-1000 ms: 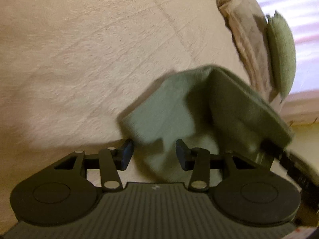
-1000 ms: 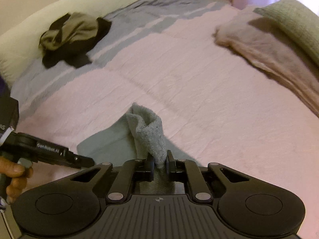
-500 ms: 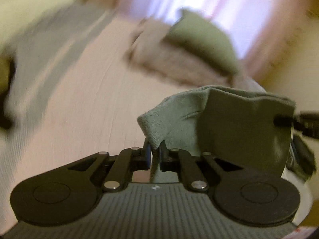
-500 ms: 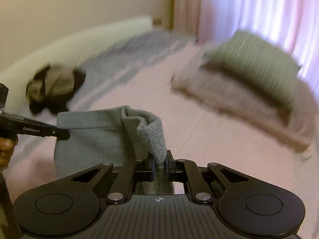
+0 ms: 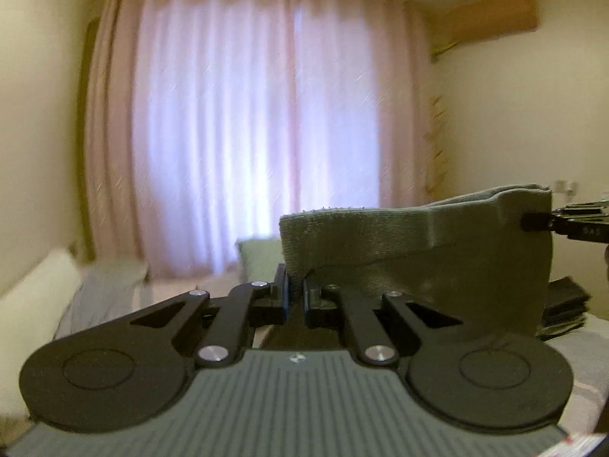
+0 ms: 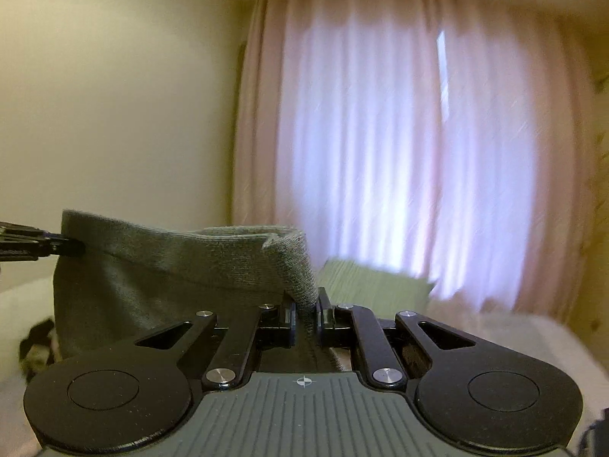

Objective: Organize objects
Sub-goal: 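Lift the grey garment with both grippers and shake it out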

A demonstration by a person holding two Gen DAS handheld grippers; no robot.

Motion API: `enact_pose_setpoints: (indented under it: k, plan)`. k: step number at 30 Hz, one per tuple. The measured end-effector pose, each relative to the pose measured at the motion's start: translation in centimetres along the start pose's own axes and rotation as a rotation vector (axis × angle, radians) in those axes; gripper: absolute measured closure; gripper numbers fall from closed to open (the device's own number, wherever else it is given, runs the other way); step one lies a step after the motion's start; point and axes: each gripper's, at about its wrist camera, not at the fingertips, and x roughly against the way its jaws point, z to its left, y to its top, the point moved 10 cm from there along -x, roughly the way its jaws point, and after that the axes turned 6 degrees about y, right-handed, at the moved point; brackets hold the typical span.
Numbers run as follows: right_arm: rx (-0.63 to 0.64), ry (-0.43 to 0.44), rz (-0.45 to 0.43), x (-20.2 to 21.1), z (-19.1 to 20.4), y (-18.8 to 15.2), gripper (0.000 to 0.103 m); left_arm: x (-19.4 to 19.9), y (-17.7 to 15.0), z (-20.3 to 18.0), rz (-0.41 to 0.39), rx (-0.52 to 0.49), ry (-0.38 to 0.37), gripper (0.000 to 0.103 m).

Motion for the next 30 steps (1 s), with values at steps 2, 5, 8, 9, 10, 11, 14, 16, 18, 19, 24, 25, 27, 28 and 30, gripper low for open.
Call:
enact_pose_setpoints:
  k: [2,5,8,9,10,11,14,16,18,19,24,25,27,28,30]
  plan:
    - [-0.016,-0.049,-0.049,3.6,1.8,1.0,0.098,3.3,1.4,-0.8,-0.042,-0.020,-0.035,0.099]
    - [-0.031,-0.112,-0.111,8.9,4.6,2.3,0.098,8.0,3.4,-1.5,-0.097,-0.043,-0.076,0.099]
    - [-0.025,-0.145,-0.165,14.0,7.6,4.4,0.098,12.2,6.4,-2.1,-0.157,-0.067,-0.104,0.099]
    - [-0.011,-0.154,-0.186,15.6,8.5,5.3,0.098,13.5,7.5,-2.4,-0.182,-0.077,-0.112,0.099]
    - [0.001,-0.161,-0.204,16.5,9.4,6.2,0.098,14.8,8.8,-2.7,-0.210,-0.087,-0.121,0.099]
    - [0.012,-0.170,-0.230,18.1,10.1,7.3,0.098,15.8,10.0,-2.9,-0.235,-0.094,-0.128,0.099]
    - [0.015,-0.184,-0.310,22.0,11.5,10.6,0.098,19.5,13.8,-3.6,-0.322,-0.122,-0.138,0.099]
    - [0.032,-0.193,-0.354,24.3,12.4,12.5,0.098,21.3,15.8,-4.0,-0.351,-0.118,-0.149,0.099]
    - [0.053,-0.205,-0.373,25.7,12.9,13.5,0.098,21.7,17.0,-4.6,-0.359,-0.112,-0.163,0.099]
    - [0.058,-0.206,-0.376,26.2,12.9,13.9,0.098,22.0,17.3,-4.9,-0.356,-0.115,-0.165,0.099]
    - [0.046,-0.203,-0.315,24.8,10.8,11.7,0.098,16.5,15.6,-6.6,-0.268,-0.114,-0.171,0.098]
    - [0.037,-0.201,-0.294,23.4,9.8,10.6,0.098,13.8,14.6,-6.8,-0.236,-0.106,-0.171,0.098]
    - [0.004,-0.190,-0.239,19.3,6.8,7.8,0.098,9.1,12.5,-7.4,-0.169,-0.093,-0.166,0.098]
    - [-0.015,-0.185,-0.206,16.9,5.2,6.1,0.098,6.1,11.3,-7.7,-0.128,-0.084,-0.164,0.099]
    - [-0.047,-0.172,-0.134,12.6,1.2,3.3,0.098,-0.6,8.9,-8.2,-0.043,-0.062,-0.148,0.099]
